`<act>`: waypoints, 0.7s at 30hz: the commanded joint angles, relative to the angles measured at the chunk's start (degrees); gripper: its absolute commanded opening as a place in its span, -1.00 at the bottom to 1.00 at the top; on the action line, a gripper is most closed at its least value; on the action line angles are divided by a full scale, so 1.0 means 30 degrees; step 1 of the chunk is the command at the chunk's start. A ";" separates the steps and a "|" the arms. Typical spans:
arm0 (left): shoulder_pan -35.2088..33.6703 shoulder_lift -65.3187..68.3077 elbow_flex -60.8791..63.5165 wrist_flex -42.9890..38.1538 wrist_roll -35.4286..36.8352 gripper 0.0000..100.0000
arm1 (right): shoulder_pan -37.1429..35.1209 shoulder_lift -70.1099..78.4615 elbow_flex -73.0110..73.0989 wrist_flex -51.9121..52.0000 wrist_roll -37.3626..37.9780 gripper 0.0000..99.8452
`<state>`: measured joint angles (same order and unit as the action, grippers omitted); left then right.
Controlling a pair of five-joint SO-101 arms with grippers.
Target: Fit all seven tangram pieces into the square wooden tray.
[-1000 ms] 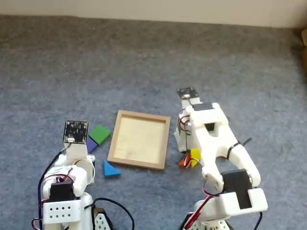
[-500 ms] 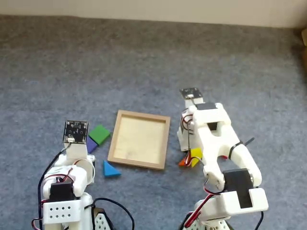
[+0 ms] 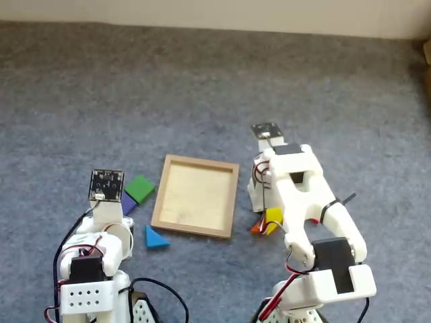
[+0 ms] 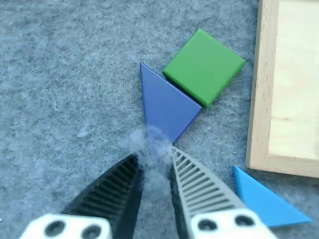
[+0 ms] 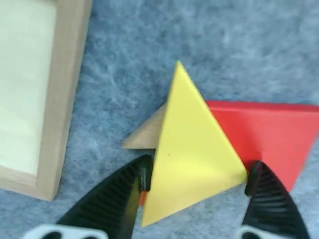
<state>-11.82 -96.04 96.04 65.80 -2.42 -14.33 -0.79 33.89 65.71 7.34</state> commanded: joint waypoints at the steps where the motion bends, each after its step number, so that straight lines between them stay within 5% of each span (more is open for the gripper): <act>1: 0.0190 -0.0161 0.0513 -0.0264 -0.0059 -0.85 | -0.0190 -0.0249 -0.0190 -0.0132 0.0147 -0.51; 21: 0.0190 -0.0161 0.0513 -0.0264 -0.0059 -0.85 | -0.0308 -0.2886 -0.0190 0.0952 0.0117 -0.52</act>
<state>-11.82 -96.04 96.04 65.80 -2.42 -14.59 -5.71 33.89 68.18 7.34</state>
